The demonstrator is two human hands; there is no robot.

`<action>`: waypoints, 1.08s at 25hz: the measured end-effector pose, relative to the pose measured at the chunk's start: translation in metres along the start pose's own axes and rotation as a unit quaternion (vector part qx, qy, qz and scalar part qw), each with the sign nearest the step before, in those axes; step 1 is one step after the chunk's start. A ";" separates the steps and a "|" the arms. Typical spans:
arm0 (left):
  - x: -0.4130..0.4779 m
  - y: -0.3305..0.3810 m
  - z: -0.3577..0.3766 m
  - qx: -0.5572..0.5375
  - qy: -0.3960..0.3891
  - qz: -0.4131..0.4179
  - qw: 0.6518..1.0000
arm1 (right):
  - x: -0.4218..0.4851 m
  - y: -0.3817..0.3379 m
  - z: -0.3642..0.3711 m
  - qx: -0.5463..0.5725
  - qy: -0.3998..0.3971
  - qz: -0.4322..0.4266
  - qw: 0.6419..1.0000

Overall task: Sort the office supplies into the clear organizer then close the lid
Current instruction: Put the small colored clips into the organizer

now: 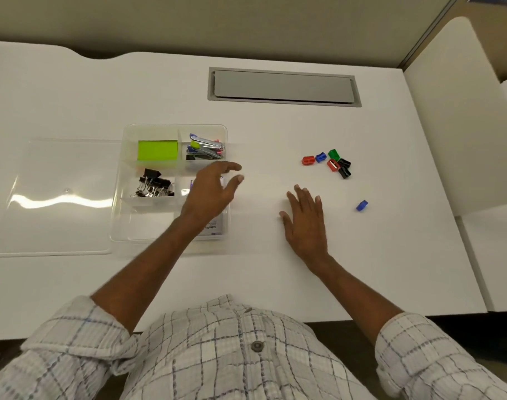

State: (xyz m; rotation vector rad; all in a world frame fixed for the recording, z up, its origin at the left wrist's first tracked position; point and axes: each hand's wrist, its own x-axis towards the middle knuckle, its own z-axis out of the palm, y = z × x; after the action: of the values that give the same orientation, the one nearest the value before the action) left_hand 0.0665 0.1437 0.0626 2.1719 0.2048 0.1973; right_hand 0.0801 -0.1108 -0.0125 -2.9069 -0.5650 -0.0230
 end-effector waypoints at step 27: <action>-0.011 0.095 0.163 -0.361 -0.212 -0.407 0.812 | -0.016 0.138 -0.048 0.205 0.031 0.197 0.958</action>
State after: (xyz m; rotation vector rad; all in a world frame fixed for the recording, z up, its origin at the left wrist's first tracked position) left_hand 0.0984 -0.0421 0.0468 1.1695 0.6591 -0.6104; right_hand 0.1180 -0.2506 0.0099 -2.5437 0.0321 0.0496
